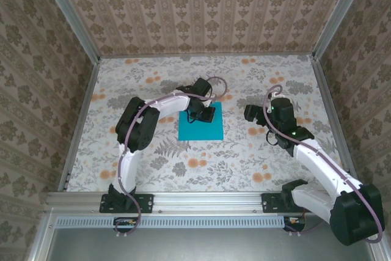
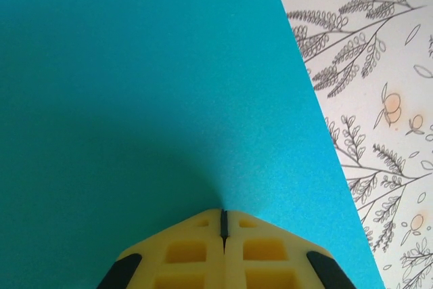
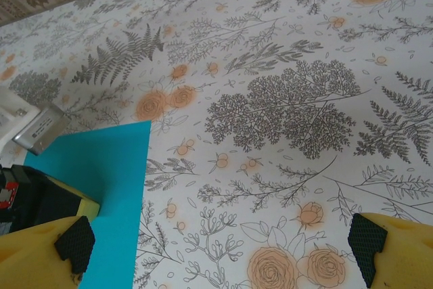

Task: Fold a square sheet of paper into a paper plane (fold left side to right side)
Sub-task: Move the square sheet of paper to the center of the table.

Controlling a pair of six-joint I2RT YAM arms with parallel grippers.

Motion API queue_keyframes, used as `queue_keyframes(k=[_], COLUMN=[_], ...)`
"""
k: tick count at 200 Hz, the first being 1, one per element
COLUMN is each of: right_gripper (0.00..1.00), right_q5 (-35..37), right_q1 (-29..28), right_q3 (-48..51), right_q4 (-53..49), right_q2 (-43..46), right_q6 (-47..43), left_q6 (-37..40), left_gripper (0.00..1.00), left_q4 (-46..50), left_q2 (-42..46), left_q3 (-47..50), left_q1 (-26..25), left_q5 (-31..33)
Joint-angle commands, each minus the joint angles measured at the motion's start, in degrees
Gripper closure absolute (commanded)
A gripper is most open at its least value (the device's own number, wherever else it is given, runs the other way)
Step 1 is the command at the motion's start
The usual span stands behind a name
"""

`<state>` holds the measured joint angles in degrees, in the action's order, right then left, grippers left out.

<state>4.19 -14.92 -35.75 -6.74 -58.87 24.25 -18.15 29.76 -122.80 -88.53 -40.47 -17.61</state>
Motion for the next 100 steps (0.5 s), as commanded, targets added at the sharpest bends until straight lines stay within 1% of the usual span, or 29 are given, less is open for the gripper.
queue_keyframes(k=[1,43,72,100], right_gripper=[0.0,0.0,0.0,0.0], right_q5=[1.1,1.26,1.44,1.18], right_q1=[-0.86,-1.99,-2.89,-4.09], right_q3=[-2.37,-3.83,-5.06,-6.89], right_q4=[-1.11,-1.13,-1.38,-1.43], right_q2=[-1.01,-3.43,-5.55,-8.42], right_q6=[0.43,0.27,0.28,0.28], left_q6=[1.76,1.64,0.78,0.23], left_gripper=[1.0,0.98,0.97,0.97], left_q4=[2.58,3.27,2.96,2.77], left_q2=[-1.1,1.21,6.09,12.17], left_q3=[-1.81,-2.16,-1.26,2.0], left_q1=[0.0,0.78,2.03,3.83], left_q5=[-1.03,-2.33,-3.04,-2.61])
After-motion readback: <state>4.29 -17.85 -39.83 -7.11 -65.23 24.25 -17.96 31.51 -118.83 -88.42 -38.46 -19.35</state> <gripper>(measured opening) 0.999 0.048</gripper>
